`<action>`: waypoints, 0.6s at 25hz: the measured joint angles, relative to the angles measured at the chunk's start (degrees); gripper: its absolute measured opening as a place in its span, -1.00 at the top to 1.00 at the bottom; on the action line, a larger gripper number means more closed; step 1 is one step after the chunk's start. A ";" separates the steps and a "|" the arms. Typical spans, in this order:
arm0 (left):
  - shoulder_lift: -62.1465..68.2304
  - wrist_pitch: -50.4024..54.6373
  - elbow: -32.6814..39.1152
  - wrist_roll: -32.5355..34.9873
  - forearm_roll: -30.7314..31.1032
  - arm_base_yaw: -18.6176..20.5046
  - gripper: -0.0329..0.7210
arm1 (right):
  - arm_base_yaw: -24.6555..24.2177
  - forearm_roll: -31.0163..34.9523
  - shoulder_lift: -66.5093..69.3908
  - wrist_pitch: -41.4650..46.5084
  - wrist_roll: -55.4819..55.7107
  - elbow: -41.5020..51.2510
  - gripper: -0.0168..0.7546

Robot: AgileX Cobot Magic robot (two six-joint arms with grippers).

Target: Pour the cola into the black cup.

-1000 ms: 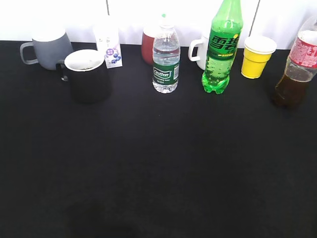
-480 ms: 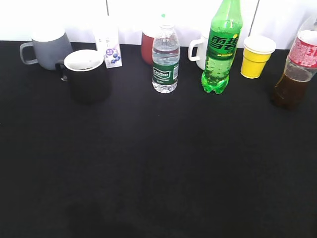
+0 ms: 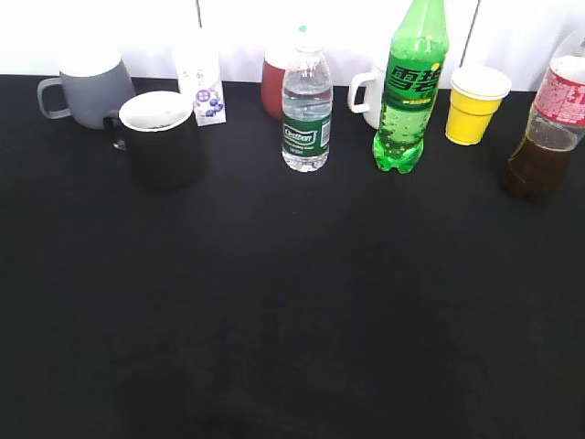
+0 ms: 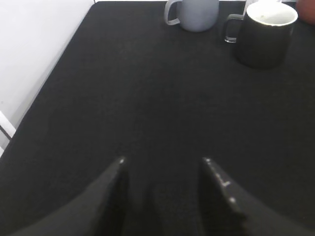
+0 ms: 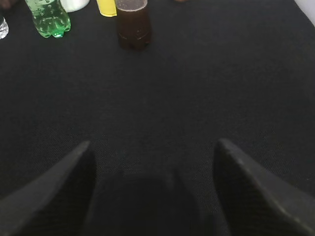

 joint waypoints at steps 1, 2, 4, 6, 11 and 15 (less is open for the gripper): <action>0.00 0.00 0.00 0.00 0.00 0.00 0.07 | 0.00 0.00 0.00 0.00 0.00 0.00 -0.51; 0.00 0.00 0.00 0.00 0.00 0.00 0.13 | 0.00 0.00 0.00 0.00 0.00 0.00 -0.51; 0.00 0.00 0.00 0.00 0.02 0.00 0.21 | 0.00 0.05 0.00 0.00 0.00 0.00 -0.51; 0.00 0.00 0.00 -0.06 0.02 0.00 0.23 | 0.00 0.05 0.00 0.00 0.00 0.00 -0.51; 0.00 0.00 0.00 -0.06 0.02 0.00 0.27 | 0.00 0.05 0.00 0.00 0.06 0.00 -0.51; 0.00 0.00 0.00 -0.10 0.02 0.00 0.28 | 0.00 0.05 0.00 0.00 0.06 0.00 -0.51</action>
